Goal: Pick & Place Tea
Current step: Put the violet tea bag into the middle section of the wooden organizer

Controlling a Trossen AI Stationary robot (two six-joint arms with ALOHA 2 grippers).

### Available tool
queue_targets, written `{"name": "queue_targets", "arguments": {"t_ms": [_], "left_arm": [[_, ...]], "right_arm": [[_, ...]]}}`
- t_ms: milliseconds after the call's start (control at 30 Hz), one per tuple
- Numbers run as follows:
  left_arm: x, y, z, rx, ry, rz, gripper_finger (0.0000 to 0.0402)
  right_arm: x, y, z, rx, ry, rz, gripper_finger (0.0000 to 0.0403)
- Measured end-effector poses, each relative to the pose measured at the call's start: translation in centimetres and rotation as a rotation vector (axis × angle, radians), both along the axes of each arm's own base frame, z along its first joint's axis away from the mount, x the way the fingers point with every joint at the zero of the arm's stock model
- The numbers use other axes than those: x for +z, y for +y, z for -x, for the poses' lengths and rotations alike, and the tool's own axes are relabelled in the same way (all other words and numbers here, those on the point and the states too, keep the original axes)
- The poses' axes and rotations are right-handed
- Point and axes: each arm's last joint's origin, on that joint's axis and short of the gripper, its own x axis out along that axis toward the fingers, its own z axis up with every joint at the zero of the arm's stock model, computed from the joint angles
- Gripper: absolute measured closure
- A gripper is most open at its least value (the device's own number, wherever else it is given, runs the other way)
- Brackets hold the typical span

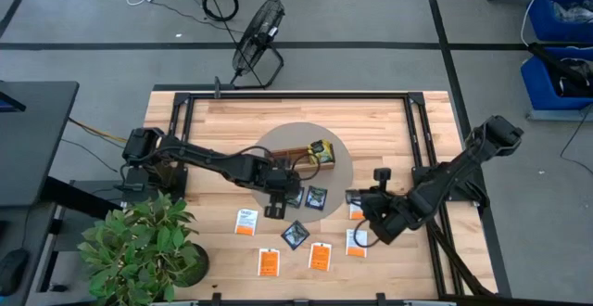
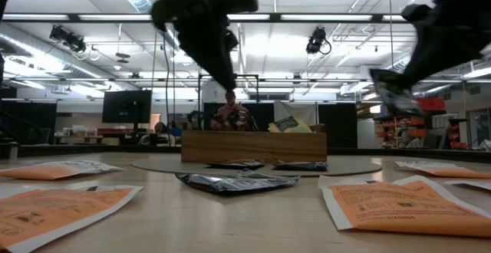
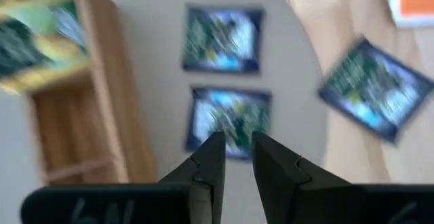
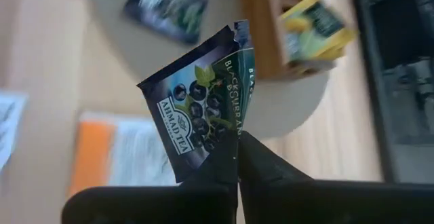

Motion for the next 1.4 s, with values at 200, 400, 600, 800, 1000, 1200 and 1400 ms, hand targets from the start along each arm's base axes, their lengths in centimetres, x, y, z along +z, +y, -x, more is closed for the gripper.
{"name": "queue_targets", "arguments": {"t_ms": [200,400,600,800,1000,1200,1400], "left_arm": [[0.9,0.9,-1.5,0.041,-0.168,0.006,0.0323],[2.1,1.8,-2.8,0.09,-0.346,0.048,0.0323],[3.3,3.0,-3.8,0.143,-0.504,0.086,0.0323],[4.0,3.3,-4.2,0.148,-0.582,0.095,0.0322],[4.1,3.2,-4.2,0.127,-0.595,0.12,0.0278],[4.1,3.2,-4.2,0.127,-0.594,0.118,0.0217],[4.1,3.4,-4.2,0.163,-0.6,0.079,0.0189]], "right_arm": [[0.4,-1.1,-1.5,-0.02,-0.08,0.084,0.0403],[0.8,-1.7,-2.1,-0.08,-0.172,0.174,0.0403],[1.1,-2.2,-2.8,-0.115,-0.222,0.176,0.0403],[1.5,-2.3,-3.7,-0.1,-0.263,0.203,0.0403],[1.9,-2.7,-4.7,-0.088,-0.293,0.214,0.0403],[2.2,-3.1,-5.3,-0.081,-0.304,0.229,0.0403],[2.3,-3.0,-5.4,-0.073,-0.317,0.227,0.0403]]}}
